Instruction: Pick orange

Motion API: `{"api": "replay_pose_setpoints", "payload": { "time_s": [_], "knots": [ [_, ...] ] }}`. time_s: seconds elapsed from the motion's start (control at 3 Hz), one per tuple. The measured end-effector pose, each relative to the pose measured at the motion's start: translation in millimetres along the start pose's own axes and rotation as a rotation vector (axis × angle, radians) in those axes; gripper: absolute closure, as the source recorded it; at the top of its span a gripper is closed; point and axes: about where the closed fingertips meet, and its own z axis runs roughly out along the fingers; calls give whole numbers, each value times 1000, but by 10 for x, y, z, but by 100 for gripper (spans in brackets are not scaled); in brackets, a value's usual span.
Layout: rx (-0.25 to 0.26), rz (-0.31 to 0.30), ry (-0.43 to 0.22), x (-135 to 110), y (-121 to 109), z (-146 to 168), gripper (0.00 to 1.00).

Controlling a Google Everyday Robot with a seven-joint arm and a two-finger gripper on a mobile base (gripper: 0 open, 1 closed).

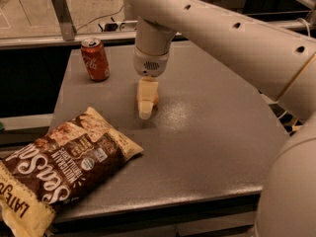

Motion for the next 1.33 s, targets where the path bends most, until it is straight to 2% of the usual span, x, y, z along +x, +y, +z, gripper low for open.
{"api": "replay_pose_setpoints", "payload": {
  "time_s": [0.33,1.0,1.33],
  "knots": [
    [0,0,-1,-3,-2,10,16],
    [1,-2,-3,-14,-9,40,63],
    [44,-9,-146,82,51,-257,93]
  ]
}}
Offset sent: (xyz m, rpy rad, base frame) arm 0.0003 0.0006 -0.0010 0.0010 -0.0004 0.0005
